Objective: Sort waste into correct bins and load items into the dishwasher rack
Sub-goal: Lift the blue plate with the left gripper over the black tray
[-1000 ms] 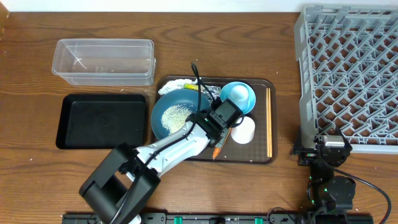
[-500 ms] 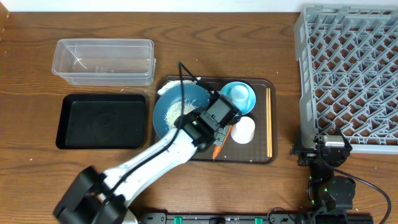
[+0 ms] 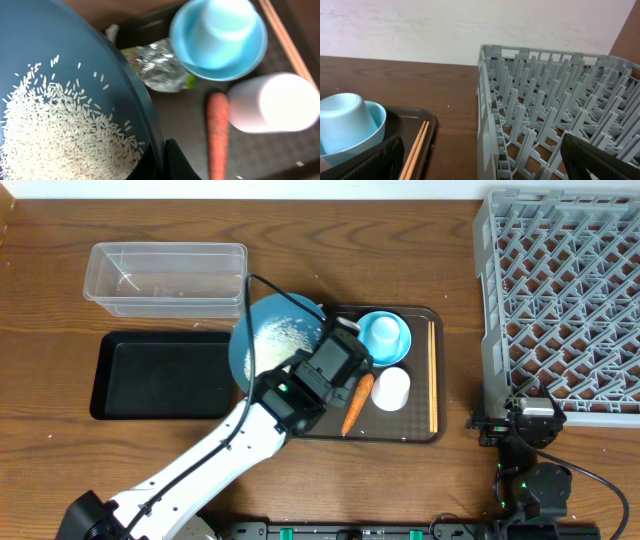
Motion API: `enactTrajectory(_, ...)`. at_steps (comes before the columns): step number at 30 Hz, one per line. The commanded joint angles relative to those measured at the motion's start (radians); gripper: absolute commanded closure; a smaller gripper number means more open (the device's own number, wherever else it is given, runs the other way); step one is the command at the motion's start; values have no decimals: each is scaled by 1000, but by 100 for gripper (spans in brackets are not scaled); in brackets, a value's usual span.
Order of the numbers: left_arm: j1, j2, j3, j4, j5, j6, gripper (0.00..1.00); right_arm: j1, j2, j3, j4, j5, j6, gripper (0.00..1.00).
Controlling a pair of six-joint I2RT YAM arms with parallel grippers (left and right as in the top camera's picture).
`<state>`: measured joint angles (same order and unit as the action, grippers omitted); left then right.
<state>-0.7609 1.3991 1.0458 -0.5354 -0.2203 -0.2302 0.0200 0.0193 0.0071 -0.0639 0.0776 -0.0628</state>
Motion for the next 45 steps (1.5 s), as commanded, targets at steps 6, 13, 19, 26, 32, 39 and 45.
enactTrajectory(6, 144, -21, 19, -1, -61, 23, 94, -6, 0, -2, -4, -3, -9, 1)
enactTrajectory(13, 307, -23, 19, 21, 10, -37, 94, -6, 0, -2, -4, -3, -9, 1)
enactTrajectory(19, 486, -23, 19, 68, 178, -37, 94, -6, 0, -2, -4, -3, -9, 1)
enactTrajectory(26, 699, -23, 19, 74, 391, -37, 94, -6, 0, -2, -4, -3, -9, 1)
enactTrajectory(32, 844, -23, 19, 74, 599, -37, 94, -6, 0, -2, -4, -3, -9, 1)
enactTrajectory(39, 970, -23, 19, 74, 826, -38, 94, -6, 0, -2, -4, -3, -9, 1)
enactTrajectory(45, 1073, -23, 19, 70, 976, -102, 94, -6, 0, -2, -4, -3, -9, 1)
